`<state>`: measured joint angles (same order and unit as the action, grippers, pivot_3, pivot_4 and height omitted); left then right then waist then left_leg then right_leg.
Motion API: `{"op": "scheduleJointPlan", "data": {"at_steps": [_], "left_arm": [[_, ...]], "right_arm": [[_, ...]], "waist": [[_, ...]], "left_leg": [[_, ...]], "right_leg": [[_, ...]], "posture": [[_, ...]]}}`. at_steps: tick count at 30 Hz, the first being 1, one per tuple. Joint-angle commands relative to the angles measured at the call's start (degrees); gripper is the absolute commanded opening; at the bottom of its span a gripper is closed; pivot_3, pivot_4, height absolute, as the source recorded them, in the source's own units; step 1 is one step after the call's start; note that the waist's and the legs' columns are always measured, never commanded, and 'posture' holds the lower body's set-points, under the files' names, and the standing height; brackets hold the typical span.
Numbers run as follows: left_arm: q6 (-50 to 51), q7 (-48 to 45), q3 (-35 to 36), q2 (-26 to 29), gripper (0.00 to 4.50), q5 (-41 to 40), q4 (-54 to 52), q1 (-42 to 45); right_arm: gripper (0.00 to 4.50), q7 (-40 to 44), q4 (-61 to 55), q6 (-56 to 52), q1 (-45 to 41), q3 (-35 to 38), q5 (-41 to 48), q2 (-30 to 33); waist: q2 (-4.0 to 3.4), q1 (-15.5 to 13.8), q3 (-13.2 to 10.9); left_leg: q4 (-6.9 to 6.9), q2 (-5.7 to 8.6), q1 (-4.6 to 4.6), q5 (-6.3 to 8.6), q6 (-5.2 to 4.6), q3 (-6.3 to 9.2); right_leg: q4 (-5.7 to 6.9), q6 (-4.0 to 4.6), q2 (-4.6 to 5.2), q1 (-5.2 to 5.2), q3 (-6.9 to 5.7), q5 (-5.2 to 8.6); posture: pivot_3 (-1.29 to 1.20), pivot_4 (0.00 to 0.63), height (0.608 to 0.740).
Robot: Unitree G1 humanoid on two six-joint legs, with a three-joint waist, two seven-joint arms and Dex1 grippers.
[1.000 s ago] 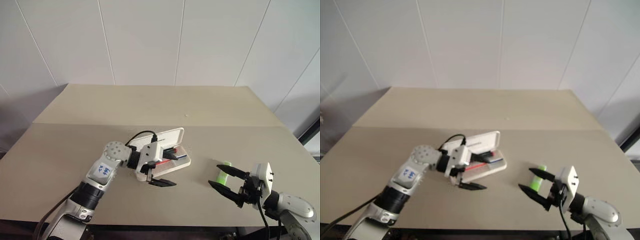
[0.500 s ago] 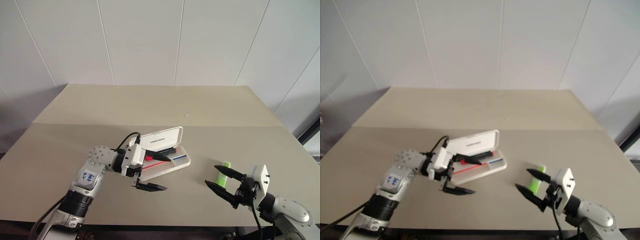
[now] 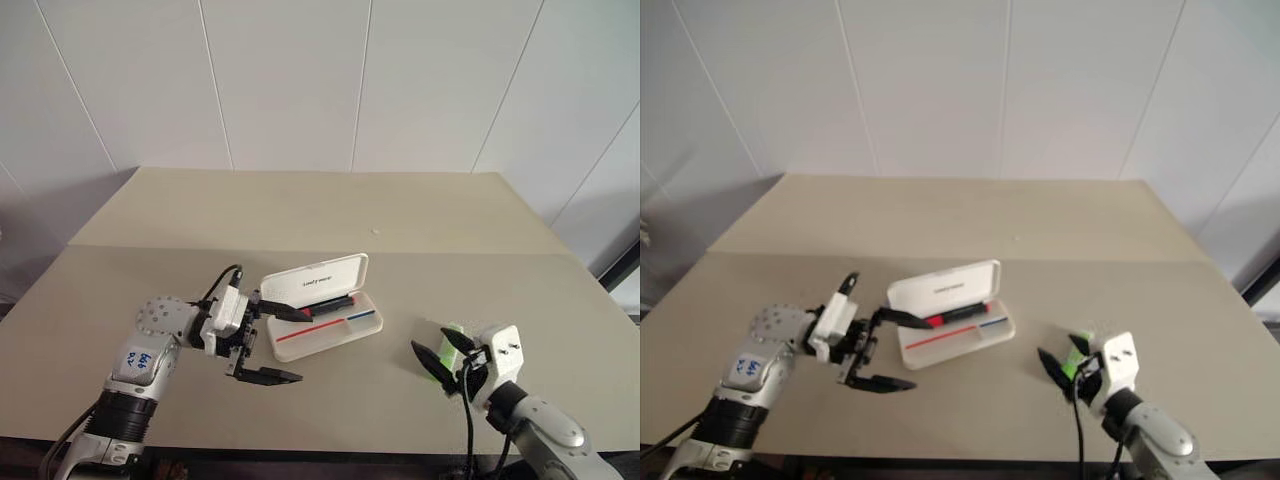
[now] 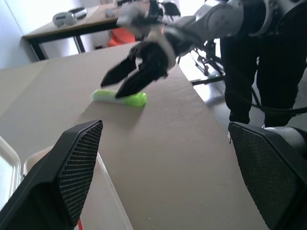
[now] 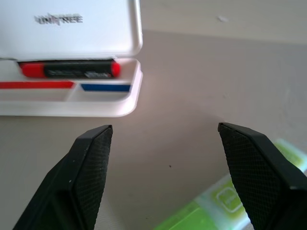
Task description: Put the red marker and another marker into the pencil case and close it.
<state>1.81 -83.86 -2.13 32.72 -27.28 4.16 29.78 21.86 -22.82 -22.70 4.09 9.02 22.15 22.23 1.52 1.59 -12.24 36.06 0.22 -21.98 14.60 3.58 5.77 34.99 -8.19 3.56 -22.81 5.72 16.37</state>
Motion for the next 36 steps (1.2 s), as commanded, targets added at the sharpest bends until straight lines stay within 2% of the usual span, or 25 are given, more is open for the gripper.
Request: {"op": "scheduleJointPlan", "data": {"at_steps": [1,16,35,36], "left_arm": [[-0.74,-1.27,2.08,0.52,4.48,-2.35,0.16,0.44],[-5.17,-3.35,6.27,1.41,4.48,-2.29,8.73,3.96],[-5.4,-2.8,6.54,1.78,4.48,-2.97,8.0,3.06],[-5.42,-2.78,6.57,1.77,4.5,-2.89,8.03,3.08]], "right_arm": [[4.5,-4.52,-0.07,-0.74,-1.24,0.81,-2.78,-0.91],[4.5,-14.8,-0.1,-6.34,-2.12,0.89,-7.25,-6.2],[4.5,-25.37,2.39,-19.24,-7.3,1.04,-12.56,-10.71],[4.31,-25.63,2.44,-19.79,-7.42,1.26,-12.58,-10.8]], "waist": [[0.0,0.01,0.0],[-0.01,0.07,0.01],[0.16,-0.03,0.13],[0.2,-0.03,0.16]], "left_leg": [[0.0,0.0,0.0,0.0,0.0,0.0],[-0.06,-0.01,0.03,0.0,0.0,0.01],[-0.09,-0.01,0.02,0.0,0.0,0.06],[-0.08,-0.01,0.02,0.0,0.0,0.06]], "right_leg": [[0.0,0.0,0.0,0.0,0.0,0.0],[0.0,-0.02,-0.01,-0.01,-0.01,-0.01],[-0.02,0.05,0.01,0.0,-0.04,0.02],[-0.03,0.13,0.01,0.01,-0.04,0.06]], "posture": [[0.0,0.15,0.74],[0.0,0.15,0.74],[0.0,0.15,0.74],[0.0,0.15,0.74]]}}
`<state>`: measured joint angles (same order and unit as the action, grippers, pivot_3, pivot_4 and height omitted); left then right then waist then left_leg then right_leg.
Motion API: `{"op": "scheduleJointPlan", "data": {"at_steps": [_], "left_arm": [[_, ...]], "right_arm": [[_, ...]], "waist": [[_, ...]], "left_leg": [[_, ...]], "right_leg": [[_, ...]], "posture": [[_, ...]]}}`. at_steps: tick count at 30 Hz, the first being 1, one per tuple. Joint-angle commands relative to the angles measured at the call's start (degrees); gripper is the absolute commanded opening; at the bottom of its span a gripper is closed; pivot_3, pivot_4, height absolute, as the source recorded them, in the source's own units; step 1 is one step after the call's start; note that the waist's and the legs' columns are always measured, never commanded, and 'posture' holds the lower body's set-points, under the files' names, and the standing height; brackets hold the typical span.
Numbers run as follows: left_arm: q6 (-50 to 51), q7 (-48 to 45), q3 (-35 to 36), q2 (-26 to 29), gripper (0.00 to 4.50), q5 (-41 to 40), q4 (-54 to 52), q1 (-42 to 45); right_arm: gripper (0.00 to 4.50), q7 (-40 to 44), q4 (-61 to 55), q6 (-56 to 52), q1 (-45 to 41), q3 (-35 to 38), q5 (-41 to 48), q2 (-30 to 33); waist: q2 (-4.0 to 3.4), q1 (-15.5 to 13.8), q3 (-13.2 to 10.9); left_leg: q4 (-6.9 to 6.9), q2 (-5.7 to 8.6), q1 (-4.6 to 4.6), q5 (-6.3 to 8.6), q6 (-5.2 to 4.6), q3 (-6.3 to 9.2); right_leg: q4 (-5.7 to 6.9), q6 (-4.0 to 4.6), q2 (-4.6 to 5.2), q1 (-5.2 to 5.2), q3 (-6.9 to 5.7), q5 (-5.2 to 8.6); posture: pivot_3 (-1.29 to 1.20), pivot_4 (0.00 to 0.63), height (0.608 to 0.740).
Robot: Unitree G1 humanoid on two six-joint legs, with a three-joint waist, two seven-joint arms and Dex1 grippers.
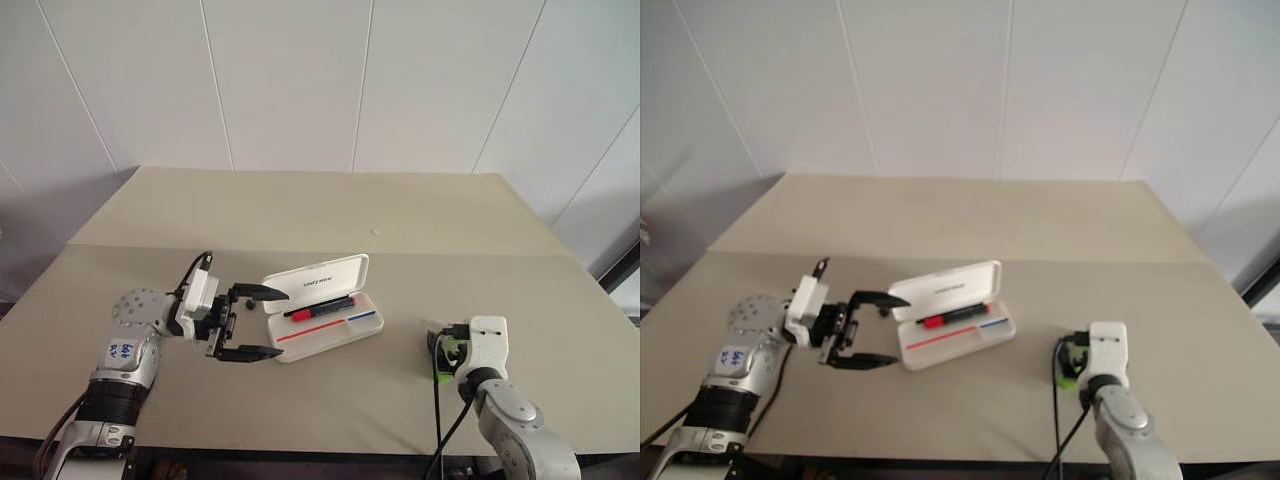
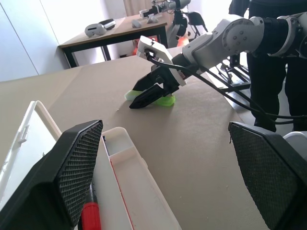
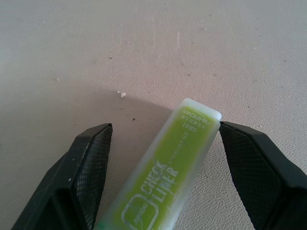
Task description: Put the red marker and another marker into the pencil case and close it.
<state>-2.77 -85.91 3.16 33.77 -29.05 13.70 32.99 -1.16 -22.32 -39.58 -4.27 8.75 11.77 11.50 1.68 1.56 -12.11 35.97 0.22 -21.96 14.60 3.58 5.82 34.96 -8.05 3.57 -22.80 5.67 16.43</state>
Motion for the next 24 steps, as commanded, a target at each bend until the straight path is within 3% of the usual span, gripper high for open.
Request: {"op": "scheduleJointPlan", "data": {"at_steps": [1,6,13,18,20,24], "left_arm": [[-0.87,-0.71,1.3,0.71,4.5,-1.04,-1.45,-0.1],[-1.14,-0.7,1.44,0.78,4.5,-0.85,-1.19,0.01],[-1.67,-0.67,1.35,0.62,4.5,-0.71,-0.54,0.4],[-2.12,-0.71,1.34,0.45,4.5,-0.68,0.08,0.7],[-2.36,-0.71,1.32,0.4,4.5,-0.6,0.33,0.74],[-2.67,-0.67,1.21,0.25,4.5,-0.55,0.64,0.79]], "right_arm": [[4.09,-2.76,1.96,-3.29,0.84,1.68,-2.21,-0.13],[2.76,-3.66,1.96,-5.17,0.5,2.23,-2.33,-0.68],[0.46,-1.99,1.74,-4.33,-0.14,1.96,-1.74,-0.17],[0.37,2.01,-1.42,-3.13,-0.65,1.27,0.88,-0.13],[0.37,5.55,-2.1,2.59,-0.91,1.05,2.16,-0.13],[0.37,16.59,-2.09,6.47,-1.08,-8.15,-4.34,12.48]], "waist": [[0.08,0.0,0.07],[0.26,-0.18,0.23],[0.3,-1.13,0.27],[0.3,-1.27,0.27],[0.3,-1.13,0.27],[-0.04,-0.15,0.07]], "left_leg": [[0.01,0.0,0.0,0.0,0.0,0.0],[0.0,0.0,0.0,-0.02,-0.02,0.02],[-0.23,0.02,-0.03,-0.01,-0.02,0.06],[-0.35,0.0,-0.02,-0.01,-0.02,0.06],[-0.42,-0.03,-0.01,-0.01,-0.02,0.06],[-0.5,-0.01,-0.04,-0.01,-0.02,0.0]], "right_leg": [[-0.01,0.02,0.01,0.01,0.0,0.0],[-0.1,0.11,0.01,0.05,-0.01,0.01],[-0.31,0.02,0.05,0.05,-0.04,-0.03],[-0.4,0.04,0.03,0.04,-0.06,-0.02],[-0.4,0.02,0.02,0.02,-0.1,-0.03],[-0.42,-0.15,0.06,-0.07,-0.1,-0.11]], "posture": [[0.0,0.15,0.74],[0.0,0.15,0.74],[0.0,0.15,0.74],[0.0,0.15,0.74],[0.0,0.15,0.74],[0.0,0.15,0.74]]}}
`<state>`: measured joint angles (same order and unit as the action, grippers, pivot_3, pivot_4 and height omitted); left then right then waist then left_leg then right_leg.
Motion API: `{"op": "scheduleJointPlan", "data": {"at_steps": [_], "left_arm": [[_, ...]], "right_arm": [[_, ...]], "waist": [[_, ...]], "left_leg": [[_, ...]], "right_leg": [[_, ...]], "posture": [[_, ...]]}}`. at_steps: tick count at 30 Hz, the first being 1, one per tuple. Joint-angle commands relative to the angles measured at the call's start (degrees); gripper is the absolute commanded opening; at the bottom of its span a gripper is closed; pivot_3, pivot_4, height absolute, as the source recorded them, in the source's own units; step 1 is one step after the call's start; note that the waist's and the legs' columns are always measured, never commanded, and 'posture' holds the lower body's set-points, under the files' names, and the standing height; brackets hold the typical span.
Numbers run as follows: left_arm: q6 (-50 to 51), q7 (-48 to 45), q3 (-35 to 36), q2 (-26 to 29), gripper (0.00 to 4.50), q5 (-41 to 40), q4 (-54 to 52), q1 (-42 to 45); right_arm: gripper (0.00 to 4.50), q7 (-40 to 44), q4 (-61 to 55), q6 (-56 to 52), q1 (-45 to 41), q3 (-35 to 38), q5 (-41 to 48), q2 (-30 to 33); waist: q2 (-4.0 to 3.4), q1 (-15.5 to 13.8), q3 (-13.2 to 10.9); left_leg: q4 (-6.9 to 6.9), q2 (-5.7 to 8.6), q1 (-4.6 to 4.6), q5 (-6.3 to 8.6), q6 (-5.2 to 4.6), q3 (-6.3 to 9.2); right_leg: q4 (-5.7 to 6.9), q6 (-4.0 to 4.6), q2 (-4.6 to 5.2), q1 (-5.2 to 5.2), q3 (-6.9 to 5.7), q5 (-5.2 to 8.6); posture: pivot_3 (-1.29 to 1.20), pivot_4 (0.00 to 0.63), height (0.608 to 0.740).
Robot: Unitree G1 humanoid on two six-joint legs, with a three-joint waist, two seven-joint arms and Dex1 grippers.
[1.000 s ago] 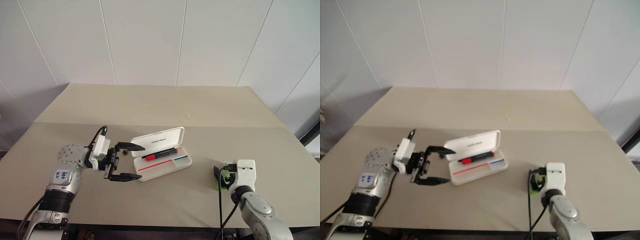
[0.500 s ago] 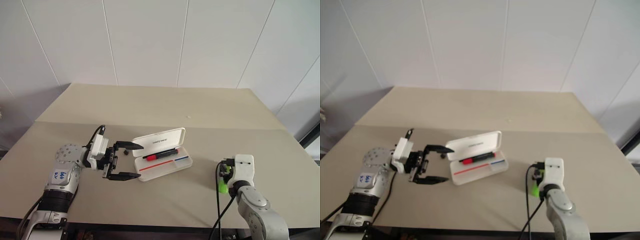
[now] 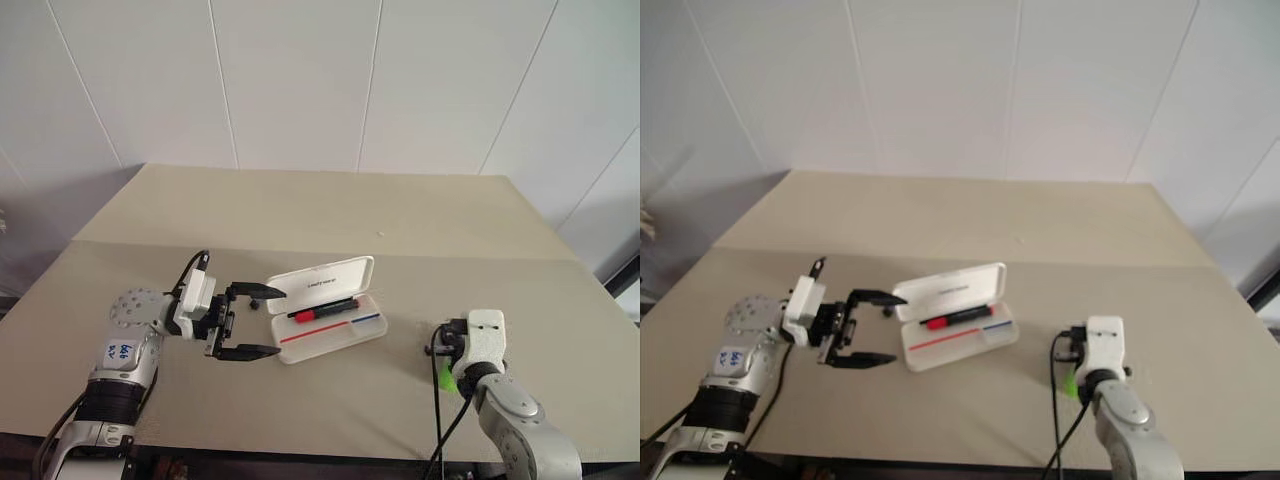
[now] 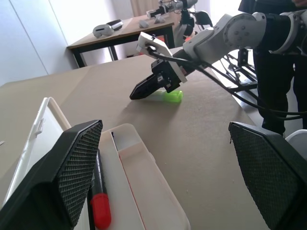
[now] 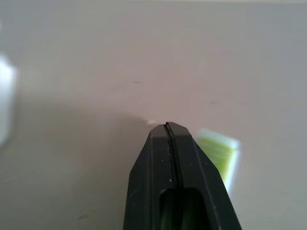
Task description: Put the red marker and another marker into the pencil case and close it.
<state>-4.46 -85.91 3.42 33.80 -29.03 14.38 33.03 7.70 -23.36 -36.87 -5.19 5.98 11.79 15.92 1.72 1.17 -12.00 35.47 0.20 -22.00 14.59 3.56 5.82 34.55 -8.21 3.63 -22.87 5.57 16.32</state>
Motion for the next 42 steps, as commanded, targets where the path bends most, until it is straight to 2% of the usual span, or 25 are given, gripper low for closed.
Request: {"op": "scheduleJointPlan", "data": {"at_steps": [1,4,6,8,16,17,22,29,42], "left_arm": [[-1.05,-0.66,0.91,0.17,4.5,-0.54,-0.01,0.74],[-1.23,-0.51,0.68,-0.11,4.5,-0.37,0.04,0.75],[-1.31,-0.41,0.51,-0.34,4.5,-0.33,-0.05,0.73],[-1.37,-0.35,0.37,-0.59,4.5,-0.31,-0.1,0.73],[-1.96,-1.38,0.27,-1.32,4.5,-0.27,1.74,1.22],[-2.09,-1.48,0.2,-1.38,4.5,-0.24,2.06,1.35],[-2.88,-2.31,-0.41,-2.02,4.5,-0.16,4.21,2.66],[-4.22,-3.29,-1.44,-3.52,4.5,-0.19,7.33,5.01],[-5.18,-2.85,-1.53,-3.88,4.5,-0.58,7.54,5.09]], "right_arm": [[0.37,9.19,-0.6,5.3,-0.17,-6.64,-5.25,10.02],[0.37,6.24,-0.09,3.5,0.11,-2.7,-2.62,7.68],[1.09,6.03,-1.17,2.83,0.35,-1.61,-2.23,6.97],[1.51,5.99,-3.14,1.65,0.3,-1.04,-1.48,6.01],[4.37,1.66,-9.63,-2.95,0.81,1.1,-2.65,3.51],[4.47,0.63,-10.44,-4.14,1.18,1.6,-2.7,2.9],[4.47,-6.52,-15.16,-12.59,2.28,4.9,-3.75,-2.16],[4.47,-11.2,-21.52,-22.35,3.23,4.24,-4.76,-6.59],[4.47,-11.88,-17.68,-24.46,-0.39,5.87,-3.99,-9.58]], "waist": [[-0.09,0.41,-0.06],[-0.07,0.57,-0.05],[-0.07,0.62,-0.05],[-0.07,0.54,-0.05],[-0.08,0.49,-0.05],[-0.08,0.47,-0.05],[-0.08,0.43,-0.05],[-0.08,0.5,-0.04],[-0.09,0.55,-0.04]], "left_leg": [[0.0,0.03,-0.02,0.0,0.0,-0.03],[-0.1,-0.04,-0.04,0.0,0.0,0.05],[-0.2,-0.07,-0.07,0.0,0.0,0.02],[-0.19,-0.06,-0.23,-0.02,0.03,-0.02],[-0.18,-0.05,-0.22,-0.04,0.06,-0.03],[-0.18,-0.05,-0.22,-0.04,0.06,-0.02],[-0.19,-0.04,-0.23,-0.04,0.06,-0.02],[-0.19,-0.04,-0.21,-0.06,0.08,-0.01],[-0.19,-0.04,-0.21,-0.06,0.07,-0.01]], "right_leg": [[-0.01,-0.01,0.03,-0.04,0.0,0.0],[0.02,-0.06,-0.06,-0.1,-0.06,0.0],[0.24,-0.01,-0.08,-0.34,-0.02,0.04],[0.46,-0.01,-0.07,-0.62,0.03,0.06],[0.49,-0.01,-0.07,-0.62,0.03,0.06],[0.49,-0.01,-0.07,-0.62,0.03,0.06],[0.49,0.02,-0.06,-0.64,0.03,0.07],[0.55,0.01,-0.07,-0.64,0.04,0.07],[0.56,0.01,-0.06,-0.65,0.03,0.07]], "posture": [[0.0,0.15,0.74],[0.0,0.15,0.74],[0.0,0.15,0.74],[0.0,0.15,0.74],[0.0,0.15,0.74],[0.0,0.15,0.74],[0.0,0.15,0.74],[0.0,0.15,0.74],[0.0,0.15,0.74]]}}
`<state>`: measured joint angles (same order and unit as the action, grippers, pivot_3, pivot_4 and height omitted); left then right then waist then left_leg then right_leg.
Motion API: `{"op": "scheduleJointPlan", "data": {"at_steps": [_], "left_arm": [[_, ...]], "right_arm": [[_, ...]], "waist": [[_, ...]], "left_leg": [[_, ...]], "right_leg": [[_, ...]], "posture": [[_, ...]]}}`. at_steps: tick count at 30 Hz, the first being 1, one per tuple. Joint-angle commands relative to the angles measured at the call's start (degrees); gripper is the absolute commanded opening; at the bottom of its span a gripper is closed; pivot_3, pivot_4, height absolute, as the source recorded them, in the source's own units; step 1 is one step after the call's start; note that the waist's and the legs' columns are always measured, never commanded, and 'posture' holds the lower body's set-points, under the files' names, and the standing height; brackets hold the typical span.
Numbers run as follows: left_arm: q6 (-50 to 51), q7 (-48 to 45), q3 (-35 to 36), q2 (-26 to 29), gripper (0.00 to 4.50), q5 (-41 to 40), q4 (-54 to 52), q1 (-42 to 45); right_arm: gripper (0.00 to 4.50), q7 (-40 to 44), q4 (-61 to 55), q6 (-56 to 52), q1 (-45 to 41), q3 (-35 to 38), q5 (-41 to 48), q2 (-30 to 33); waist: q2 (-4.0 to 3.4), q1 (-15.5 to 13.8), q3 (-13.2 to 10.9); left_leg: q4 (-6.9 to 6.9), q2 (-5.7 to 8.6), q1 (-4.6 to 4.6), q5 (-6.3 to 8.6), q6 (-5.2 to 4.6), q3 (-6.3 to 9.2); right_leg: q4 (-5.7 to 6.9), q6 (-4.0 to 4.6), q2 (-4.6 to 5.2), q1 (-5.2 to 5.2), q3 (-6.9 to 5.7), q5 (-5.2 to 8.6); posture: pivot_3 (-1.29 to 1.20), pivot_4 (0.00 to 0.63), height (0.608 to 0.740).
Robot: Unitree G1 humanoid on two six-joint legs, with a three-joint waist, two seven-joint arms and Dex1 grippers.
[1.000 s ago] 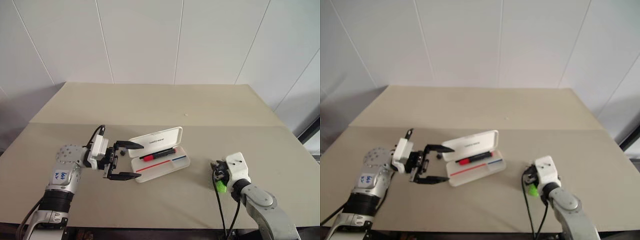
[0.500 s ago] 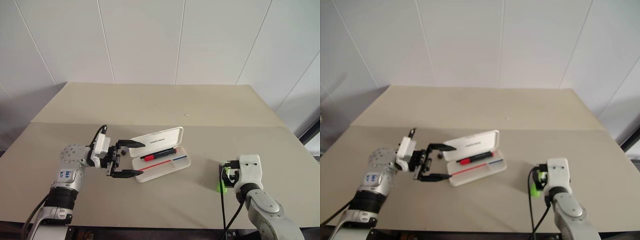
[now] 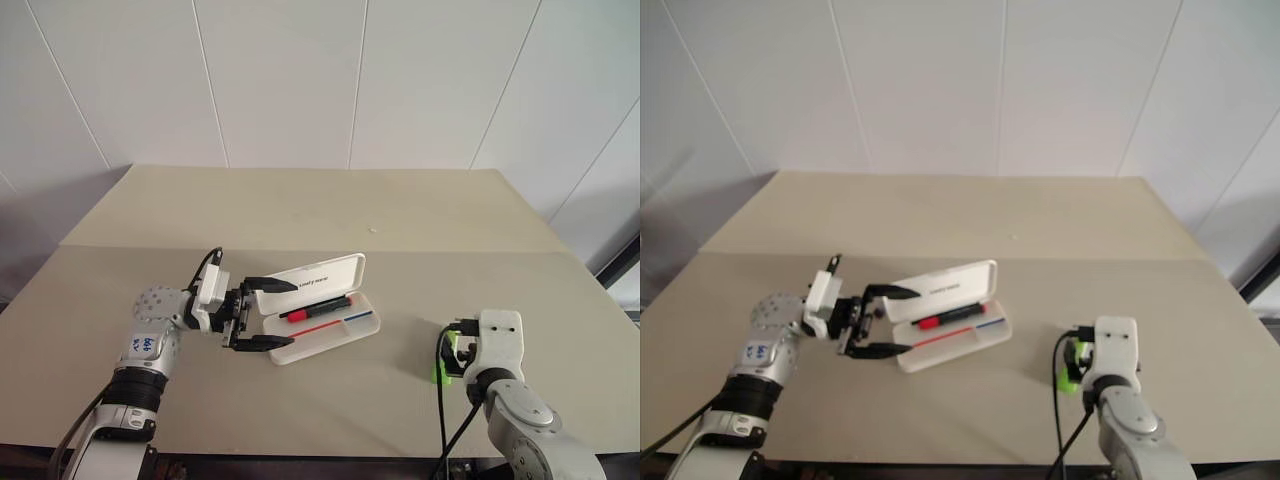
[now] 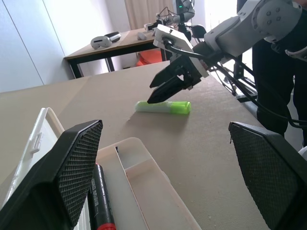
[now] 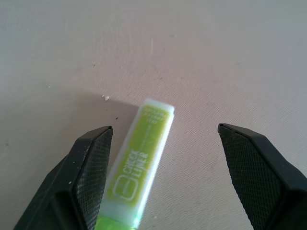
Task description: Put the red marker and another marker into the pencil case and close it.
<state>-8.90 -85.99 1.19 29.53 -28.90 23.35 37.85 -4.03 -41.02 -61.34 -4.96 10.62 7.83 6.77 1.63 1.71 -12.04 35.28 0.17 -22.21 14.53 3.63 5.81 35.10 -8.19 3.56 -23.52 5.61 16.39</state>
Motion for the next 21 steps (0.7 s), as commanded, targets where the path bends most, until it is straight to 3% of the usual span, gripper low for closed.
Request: {"op": "scheduleJointPlan", "data": {"at_steps": [1,21], "left_arm": [[-0.74,-2.7,0.8,0.49,4.5,-0.74,-1.56,0.13],[1.13,-0.49,2.4,2.26,4.5,-1.29,-7.09,-3.98]], "right_arm": [[4.47,-0.15,0.52,-0.04,-0.93,1.32,-0.01,-0.56],[4.47,-0.37,6.77,-3.4,-3.68,0.53,-0.43,-1.6]], "waist": [[0.0,0.0,0.0],[0.0,0.07,0.02]], "left_leg": [[0.0,0.0,0.0,0.0,0.0,0.0],[0.0,0.0,0.03,-0.01,-0.01,0.0]], "right_leg": [[0.0,0.0,0.0,0.0,0.0,0.0],[0.04,0.0,-0.01,0.0,0.0,0.0]], "posture": [[0.0,0.15,0.74],[0.0,0.15,0.74]]}}
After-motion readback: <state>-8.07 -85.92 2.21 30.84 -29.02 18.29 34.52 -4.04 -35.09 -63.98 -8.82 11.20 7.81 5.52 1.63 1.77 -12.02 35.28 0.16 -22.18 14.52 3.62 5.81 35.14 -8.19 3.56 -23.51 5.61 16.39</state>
